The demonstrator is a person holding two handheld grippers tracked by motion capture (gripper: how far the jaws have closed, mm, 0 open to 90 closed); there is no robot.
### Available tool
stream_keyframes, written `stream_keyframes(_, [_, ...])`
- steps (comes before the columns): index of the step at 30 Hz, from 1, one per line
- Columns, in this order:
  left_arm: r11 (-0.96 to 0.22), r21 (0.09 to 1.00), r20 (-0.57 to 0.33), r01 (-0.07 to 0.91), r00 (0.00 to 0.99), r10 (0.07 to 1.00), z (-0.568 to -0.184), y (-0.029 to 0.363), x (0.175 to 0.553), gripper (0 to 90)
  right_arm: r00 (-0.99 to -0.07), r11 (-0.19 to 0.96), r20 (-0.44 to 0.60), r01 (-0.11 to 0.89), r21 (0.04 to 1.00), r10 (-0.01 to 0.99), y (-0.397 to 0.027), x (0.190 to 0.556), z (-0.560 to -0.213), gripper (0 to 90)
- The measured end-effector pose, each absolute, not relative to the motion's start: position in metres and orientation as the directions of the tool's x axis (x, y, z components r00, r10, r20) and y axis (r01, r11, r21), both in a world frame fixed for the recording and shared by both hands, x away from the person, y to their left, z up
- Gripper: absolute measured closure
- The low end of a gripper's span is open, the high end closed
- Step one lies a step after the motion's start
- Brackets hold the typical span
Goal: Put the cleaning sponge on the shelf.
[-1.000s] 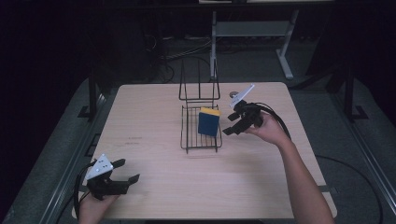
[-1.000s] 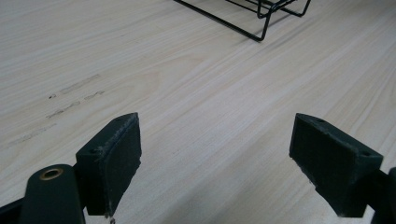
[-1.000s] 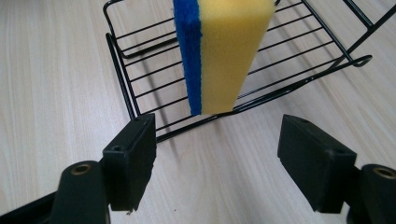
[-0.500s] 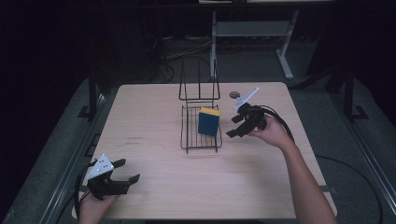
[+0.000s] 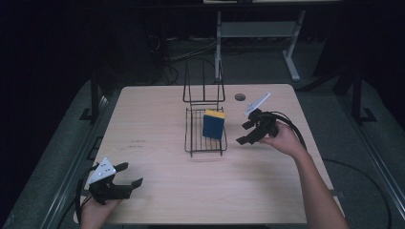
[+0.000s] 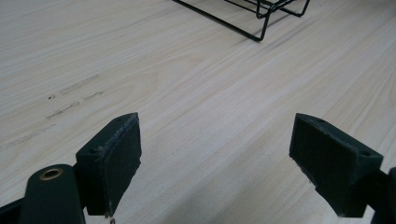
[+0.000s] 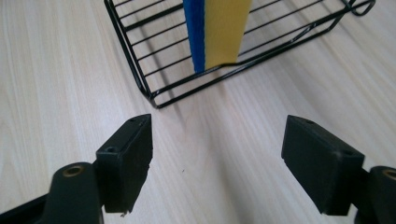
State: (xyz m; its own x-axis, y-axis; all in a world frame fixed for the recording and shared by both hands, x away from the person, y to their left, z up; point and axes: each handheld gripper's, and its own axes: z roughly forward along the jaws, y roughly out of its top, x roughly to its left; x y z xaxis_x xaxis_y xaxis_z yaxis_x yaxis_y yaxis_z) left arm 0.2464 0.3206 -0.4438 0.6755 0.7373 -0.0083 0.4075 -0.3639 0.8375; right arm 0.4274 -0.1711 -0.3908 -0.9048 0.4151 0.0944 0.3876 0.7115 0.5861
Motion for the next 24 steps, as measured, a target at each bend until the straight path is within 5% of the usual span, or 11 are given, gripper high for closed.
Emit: stream_keyframes(24, [-0.366, 0.837, -0.006, 0.407, 0.676, 0.737, -0.444, 0.32, 0.246, 16.2, -0.884, 0.695, 0.094, 0.421, 0.583, 0.457, -0.198, 0.402, -0.396, 22.9])
